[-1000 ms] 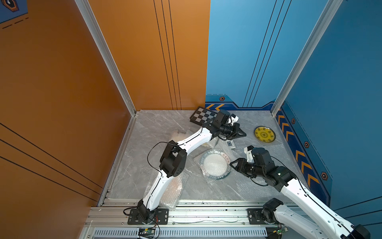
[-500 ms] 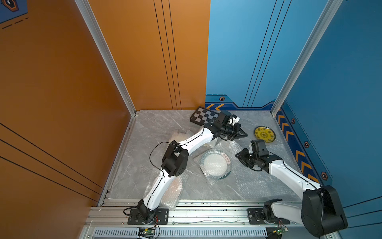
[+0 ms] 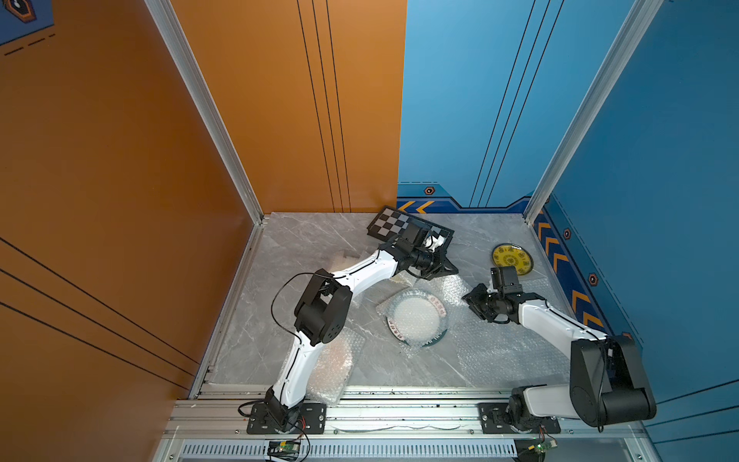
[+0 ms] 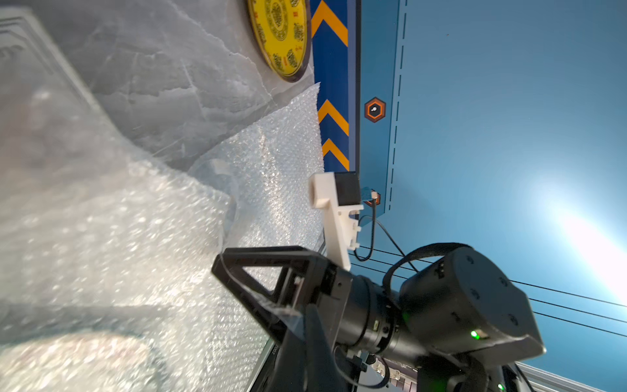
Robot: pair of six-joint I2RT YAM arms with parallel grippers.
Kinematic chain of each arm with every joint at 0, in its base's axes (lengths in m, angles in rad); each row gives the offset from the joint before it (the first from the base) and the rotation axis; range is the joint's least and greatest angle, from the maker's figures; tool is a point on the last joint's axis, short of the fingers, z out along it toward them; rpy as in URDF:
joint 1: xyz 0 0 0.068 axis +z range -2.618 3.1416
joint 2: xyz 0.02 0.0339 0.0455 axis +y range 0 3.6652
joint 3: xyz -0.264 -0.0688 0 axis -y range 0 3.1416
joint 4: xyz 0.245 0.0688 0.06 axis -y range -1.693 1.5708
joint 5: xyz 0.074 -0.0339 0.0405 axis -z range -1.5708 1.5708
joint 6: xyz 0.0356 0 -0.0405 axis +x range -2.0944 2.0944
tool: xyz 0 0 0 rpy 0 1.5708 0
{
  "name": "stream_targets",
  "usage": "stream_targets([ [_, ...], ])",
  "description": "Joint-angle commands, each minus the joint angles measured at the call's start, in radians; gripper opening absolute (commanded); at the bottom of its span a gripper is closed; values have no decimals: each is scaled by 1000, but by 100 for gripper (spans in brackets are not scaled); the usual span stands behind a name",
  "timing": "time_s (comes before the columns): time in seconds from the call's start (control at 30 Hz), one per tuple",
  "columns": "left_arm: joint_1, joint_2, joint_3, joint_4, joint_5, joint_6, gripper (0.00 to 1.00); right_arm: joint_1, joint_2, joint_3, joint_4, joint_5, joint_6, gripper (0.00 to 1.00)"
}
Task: Unpack dinner plates from bubble wrap
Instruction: Unwrap the bubble wrap at the center of the board.
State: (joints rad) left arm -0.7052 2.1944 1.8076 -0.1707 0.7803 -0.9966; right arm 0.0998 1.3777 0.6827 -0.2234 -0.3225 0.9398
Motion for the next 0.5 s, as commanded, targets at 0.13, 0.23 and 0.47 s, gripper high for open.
stream_targets([
  [0.13, 47, -160, -163, -149, -47, 127, 54, -9, -39, -5, 0, -48, -7, 44],
  [0.23, 89, -242, -217, -170, -71, 153, 73, -10, -64, -11, -8, -58, -1, 46],
  [0.47, 157, -430, -281, -383, -118, 295, 98, -7, -137, -25, -38, -76, 17, 48],
])
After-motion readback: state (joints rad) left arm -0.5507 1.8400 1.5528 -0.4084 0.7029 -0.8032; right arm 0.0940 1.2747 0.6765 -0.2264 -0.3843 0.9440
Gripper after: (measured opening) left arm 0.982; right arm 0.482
